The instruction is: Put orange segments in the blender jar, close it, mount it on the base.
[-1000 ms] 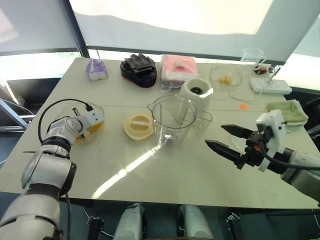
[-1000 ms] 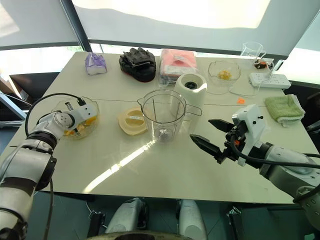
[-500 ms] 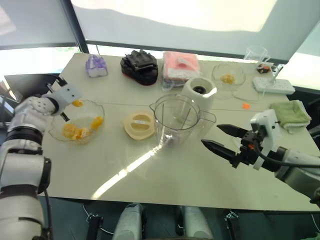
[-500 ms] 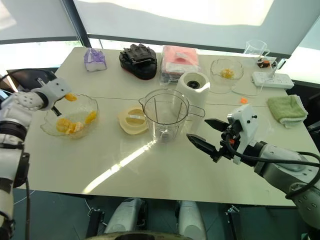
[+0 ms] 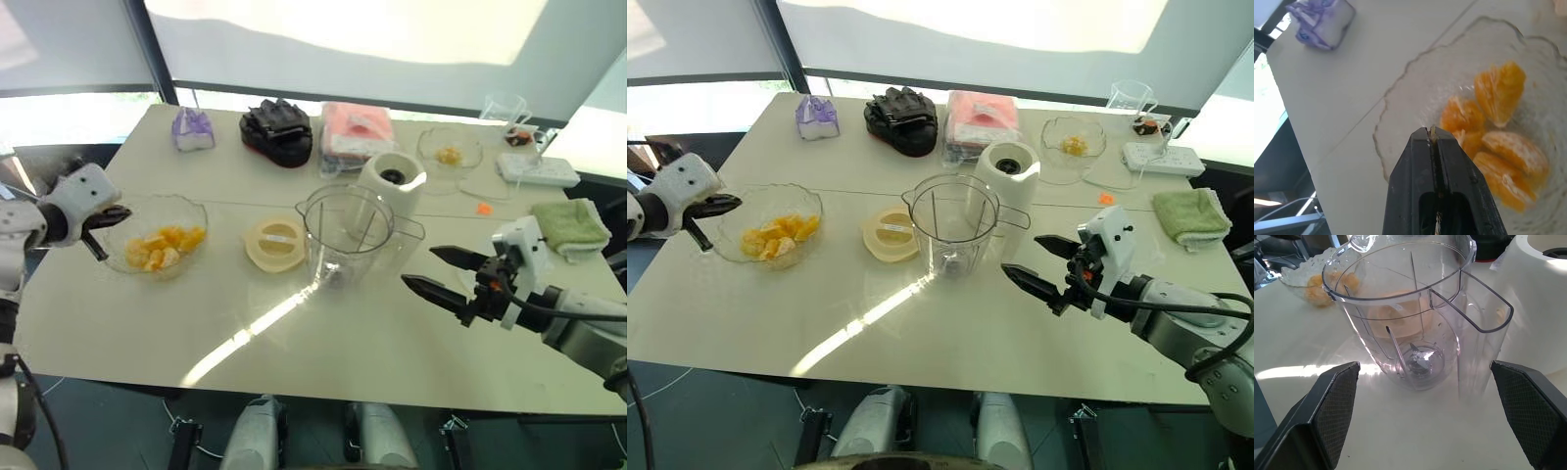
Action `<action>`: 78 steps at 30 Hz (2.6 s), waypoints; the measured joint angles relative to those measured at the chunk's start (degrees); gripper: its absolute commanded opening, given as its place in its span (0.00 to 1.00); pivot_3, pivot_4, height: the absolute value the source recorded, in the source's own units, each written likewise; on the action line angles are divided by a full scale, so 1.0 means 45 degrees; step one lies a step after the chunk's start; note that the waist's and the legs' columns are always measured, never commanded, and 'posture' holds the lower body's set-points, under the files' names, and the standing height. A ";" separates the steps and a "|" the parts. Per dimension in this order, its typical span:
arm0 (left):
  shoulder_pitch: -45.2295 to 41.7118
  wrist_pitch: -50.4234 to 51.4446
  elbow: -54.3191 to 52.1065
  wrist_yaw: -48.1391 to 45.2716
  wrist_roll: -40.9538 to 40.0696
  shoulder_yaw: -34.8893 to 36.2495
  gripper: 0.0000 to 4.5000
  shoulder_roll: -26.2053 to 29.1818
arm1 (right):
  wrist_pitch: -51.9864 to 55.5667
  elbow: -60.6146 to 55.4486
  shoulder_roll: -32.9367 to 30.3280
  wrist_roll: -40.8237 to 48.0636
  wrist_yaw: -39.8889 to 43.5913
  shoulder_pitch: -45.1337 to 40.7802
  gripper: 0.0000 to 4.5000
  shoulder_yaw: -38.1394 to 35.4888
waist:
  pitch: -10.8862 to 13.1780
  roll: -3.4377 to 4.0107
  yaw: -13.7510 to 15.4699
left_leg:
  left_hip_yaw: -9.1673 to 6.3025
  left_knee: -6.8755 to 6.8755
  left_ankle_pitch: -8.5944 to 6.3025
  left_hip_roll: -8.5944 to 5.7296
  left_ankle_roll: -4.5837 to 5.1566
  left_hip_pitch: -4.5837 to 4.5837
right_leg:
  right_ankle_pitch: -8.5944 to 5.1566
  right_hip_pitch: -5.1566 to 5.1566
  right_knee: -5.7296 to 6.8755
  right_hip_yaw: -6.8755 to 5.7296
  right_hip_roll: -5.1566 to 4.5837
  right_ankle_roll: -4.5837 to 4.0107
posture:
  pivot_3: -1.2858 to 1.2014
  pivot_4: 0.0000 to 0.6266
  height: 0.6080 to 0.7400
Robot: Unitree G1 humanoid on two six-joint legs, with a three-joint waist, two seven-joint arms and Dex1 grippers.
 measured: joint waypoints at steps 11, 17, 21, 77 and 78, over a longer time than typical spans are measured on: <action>-0.0725 -0.0505 0.4205 -0.2484 -0.1082 -0.0022 0.20 -0.0409 | -0.0080 -0.0062 0.0010 -0.0648 0.0809 -0.0390 1.00 0.0170 | 0.0001 0.0002 0.0024 | 0.0014 -0.0002 0.0003 0.0000 -0.0004 0.0011 | -0.0002 0.0002 0.0008 0.0003 0.0028 -0.0001 | 0.52 0.24 1.00; -0.3581 -0.2577 0.8128 -0.3138 0.0365 -0.1506 0.88 -0.1359 | 0.0133 -0.1177 -0.0110 -0.0128 0.1005 -0.0042 1.00 -0.0075 | -0.0003 -0.0011 0.0226 | 0.0014 0.0003 0.0001 -0.0021 -0.0002 0.0005 | 0.0009 0.0014 -0.0009 0.0002 0.0027 0.0019 | 0.52 0.24 1.00; -0.4714 -0.3631 0.9521 -0.2770 0.1322 -0.2209 0.99 -0.2214 | 0.0427 -0.2046 -0.0341 0.0515 0.0795 0.0419 1.00 -0.0451 | -0.0003 -0.0011 0.0299 | 0.0013 0.0002 -0.0002 -0.0020 0.0004 0.0002 | 0.0023 0.0013 -0.0009 0.0001 0.0025 0.0044 | 0.52 0.24 1.00; -0.7409 -0.2908 1.0477 -0.5282 0.2485 -0.1851 0.33 -0.1653 | -0.0287 -0.4021 -0.2883 0.3984 -0.2303 0.1404 1.00 -0.0937 | 0.0006 -0.0048 0.0307 | 0.0003 0.0004 -0.0002 -0.0002 0.0004 -0.0009 | -0.0002 0.0001 -0.0010 -0.0005 0.0007 -0.0004 | 0.52 0.24 1.00; -0.7413 -0.2837 1.0410 -0.5449 0.2385 -0.1806 0.33 -0.1575 | -0.0287 -0.3978 -0.2816 0.3835 -0.2215 0.1425 1.00 -0.0855 | 0.0006 -0.0048 0.0302 | 0.0003 0.0004 -0.0002 -0.0002 0.0004 -0.0009 | -0.0002 0.0001 -0.0010 -0.0004 0.0007 -0.0004 | 0.52 0.24 1.00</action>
